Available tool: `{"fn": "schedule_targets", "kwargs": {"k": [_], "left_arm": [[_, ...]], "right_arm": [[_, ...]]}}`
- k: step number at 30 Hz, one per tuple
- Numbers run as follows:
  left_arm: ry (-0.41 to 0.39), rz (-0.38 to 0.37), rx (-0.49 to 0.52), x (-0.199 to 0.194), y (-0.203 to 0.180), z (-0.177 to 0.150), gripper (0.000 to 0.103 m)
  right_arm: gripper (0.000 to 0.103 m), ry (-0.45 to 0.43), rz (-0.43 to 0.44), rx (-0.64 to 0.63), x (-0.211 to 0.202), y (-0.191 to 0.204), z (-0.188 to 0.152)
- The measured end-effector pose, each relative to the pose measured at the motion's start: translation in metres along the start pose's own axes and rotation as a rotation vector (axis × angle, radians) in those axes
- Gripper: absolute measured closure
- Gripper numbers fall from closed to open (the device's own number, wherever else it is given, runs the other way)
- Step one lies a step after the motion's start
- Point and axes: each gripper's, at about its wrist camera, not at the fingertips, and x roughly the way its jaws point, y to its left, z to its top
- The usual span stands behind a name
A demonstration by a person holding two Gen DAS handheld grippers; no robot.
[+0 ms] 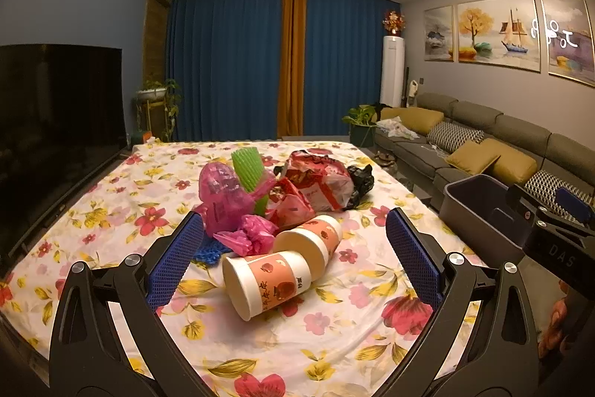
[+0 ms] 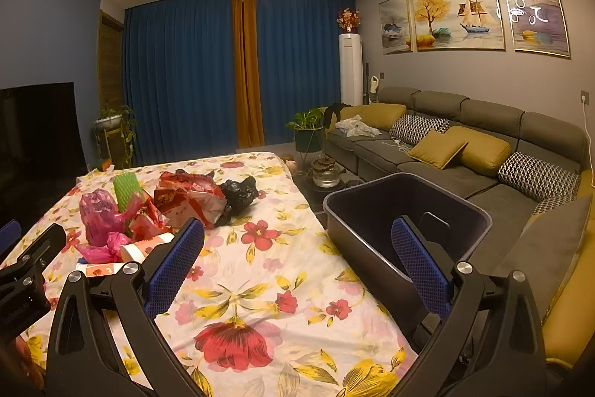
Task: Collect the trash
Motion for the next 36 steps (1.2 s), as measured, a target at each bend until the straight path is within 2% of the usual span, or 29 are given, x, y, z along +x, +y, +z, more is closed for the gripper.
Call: {"fn": "schedule_targets", "kwargs": {"k": [36], "left_arm": [[0.006, 0.000, -0.003, 0.0016, -0.0001, 0.0022, 0.006]], "right_arm": [[0.005, -0.008, -0.002, 0.011, 0.0022, 0.0009, 0.0038]]}}
